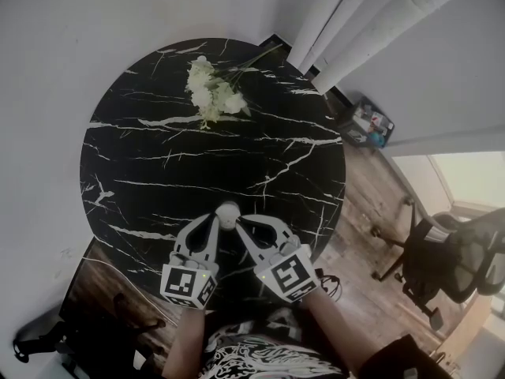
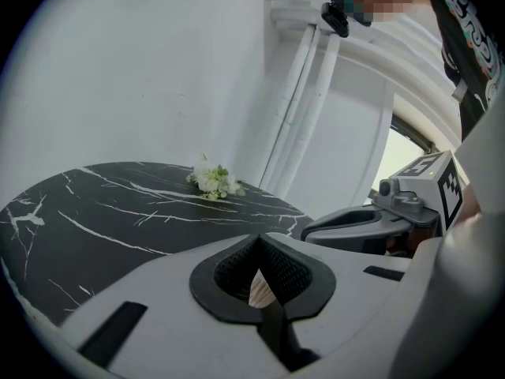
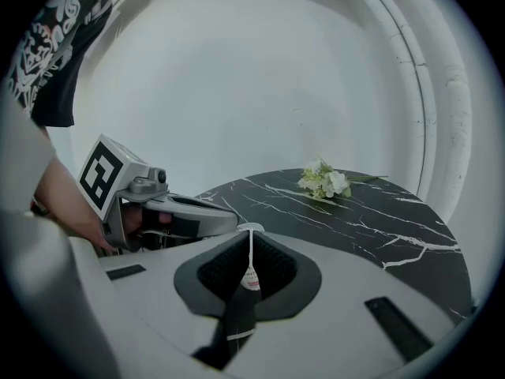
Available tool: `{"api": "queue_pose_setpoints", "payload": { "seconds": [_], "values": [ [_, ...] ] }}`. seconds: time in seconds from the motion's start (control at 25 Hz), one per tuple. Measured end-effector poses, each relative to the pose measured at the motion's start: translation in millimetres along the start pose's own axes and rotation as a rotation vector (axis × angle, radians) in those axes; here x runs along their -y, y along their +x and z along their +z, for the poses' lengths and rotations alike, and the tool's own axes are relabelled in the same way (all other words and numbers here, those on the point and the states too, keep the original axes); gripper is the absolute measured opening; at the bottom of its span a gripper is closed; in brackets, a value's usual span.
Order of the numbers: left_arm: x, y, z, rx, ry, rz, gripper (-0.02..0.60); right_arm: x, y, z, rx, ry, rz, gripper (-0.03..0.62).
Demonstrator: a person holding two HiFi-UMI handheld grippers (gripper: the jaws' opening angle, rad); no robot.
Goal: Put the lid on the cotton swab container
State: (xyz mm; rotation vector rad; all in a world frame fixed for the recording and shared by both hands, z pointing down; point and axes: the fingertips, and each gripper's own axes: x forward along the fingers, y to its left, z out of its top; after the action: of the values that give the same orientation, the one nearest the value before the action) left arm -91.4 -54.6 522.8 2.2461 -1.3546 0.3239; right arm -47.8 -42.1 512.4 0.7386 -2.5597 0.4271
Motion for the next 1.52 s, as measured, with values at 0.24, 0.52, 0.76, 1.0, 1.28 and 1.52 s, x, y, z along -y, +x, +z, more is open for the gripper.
{"api": "queue_pose_setpoints", "payload": {
  "seconds": [0.24,0.52,0.76,1.0,1.28,1.52],
  "values": [
    [0,0,0,-0.001,0.001,-0.001,0.014,0,0,-2,-0.009,-0.003,-0.001,0.02],
    [0,1,0,0.001,0.001,-0.002,0.014,0,1,-3,-0.006,0.007,0.001,0.02],
    [2,2,0,0.0,0.008,-0.01,0.014,2,3,-10,-0.013,0.03,-0.014,0.02],
    [2,2,0,0.0,0.002,-0.012,0.014,3,3,-11,-0.015,0.039,-0.009,0.02],
    [1,3,0,0.003,0.004,-0.013,0.014,4,4,-12,-0.009,0.048,-0.004,0.02],
    [1,3,0,0.005,0.004,-0.015,0.014,4,5,-14,-0.02,0.046,0.002,0.02]
  ]
}}
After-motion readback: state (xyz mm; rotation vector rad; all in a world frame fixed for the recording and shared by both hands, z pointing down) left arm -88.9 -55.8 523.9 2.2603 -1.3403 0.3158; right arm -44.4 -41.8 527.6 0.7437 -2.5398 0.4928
